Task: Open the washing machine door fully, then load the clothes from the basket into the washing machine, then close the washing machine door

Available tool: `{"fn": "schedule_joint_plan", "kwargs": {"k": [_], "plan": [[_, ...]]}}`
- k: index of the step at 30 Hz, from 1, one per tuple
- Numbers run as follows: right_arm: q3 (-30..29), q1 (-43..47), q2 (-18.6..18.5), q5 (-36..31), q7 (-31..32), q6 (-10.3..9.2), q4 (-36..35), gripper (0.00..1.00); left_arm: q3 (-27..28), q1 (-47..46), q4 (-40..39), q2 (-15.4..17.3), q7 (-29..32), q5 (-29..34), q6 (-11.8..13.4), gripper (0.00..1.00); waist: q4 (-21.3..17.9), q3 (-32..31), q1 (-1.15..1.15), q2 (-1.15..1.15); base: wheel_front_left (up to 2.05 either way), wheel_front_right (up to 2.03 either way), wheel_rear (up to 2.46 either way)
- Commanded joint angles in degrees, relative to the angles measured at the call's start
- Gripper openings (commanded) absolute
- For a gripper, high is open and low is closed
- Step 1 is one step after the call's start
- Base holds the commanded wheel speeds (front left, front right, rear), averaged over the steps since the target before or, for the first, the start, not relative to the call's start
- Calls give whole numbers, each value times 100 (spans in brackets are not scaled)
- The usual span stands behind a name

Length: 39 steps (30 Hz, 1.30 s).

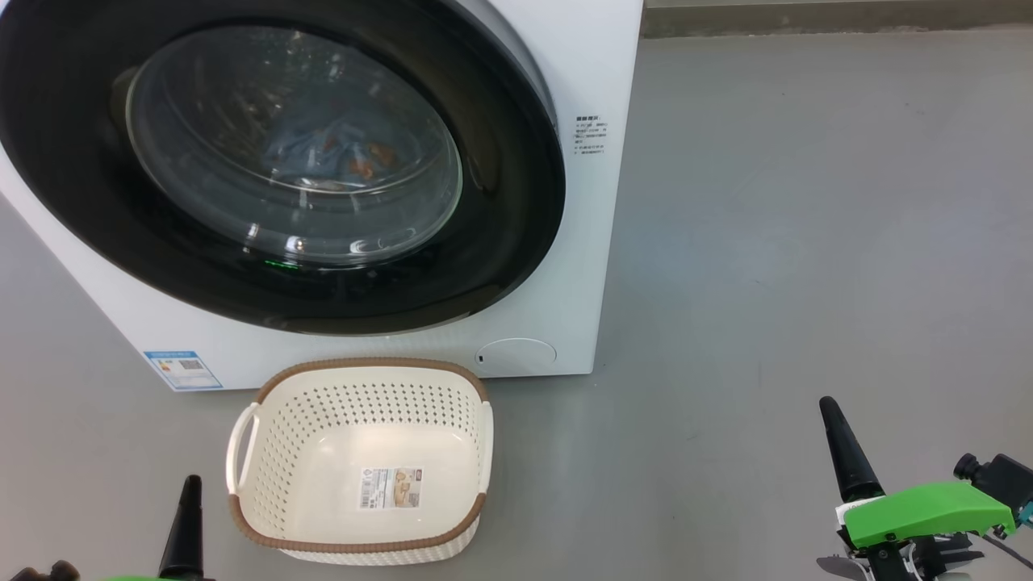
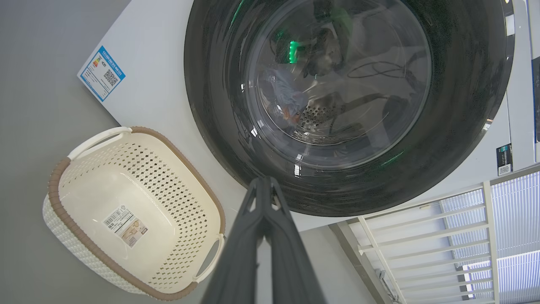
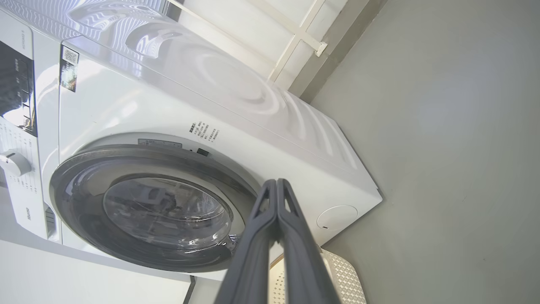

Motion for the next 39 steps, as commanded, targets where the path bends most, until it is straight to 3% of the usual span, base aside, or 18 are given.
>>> {"fn": "schedule_joint_plan", "kwargs": {"k": [1,39], "plan": [[13,-13,-7,198,52,-5,-180,0,192,-270,-141,55,54,-137,-11,0,9,-8,0,0,0,0,0],[-342,31,198,2312,682,-9,-348,0,635,-431,-185,-302,677,-1879,-17,0,181,-161,0,0,0,0,0]]}}
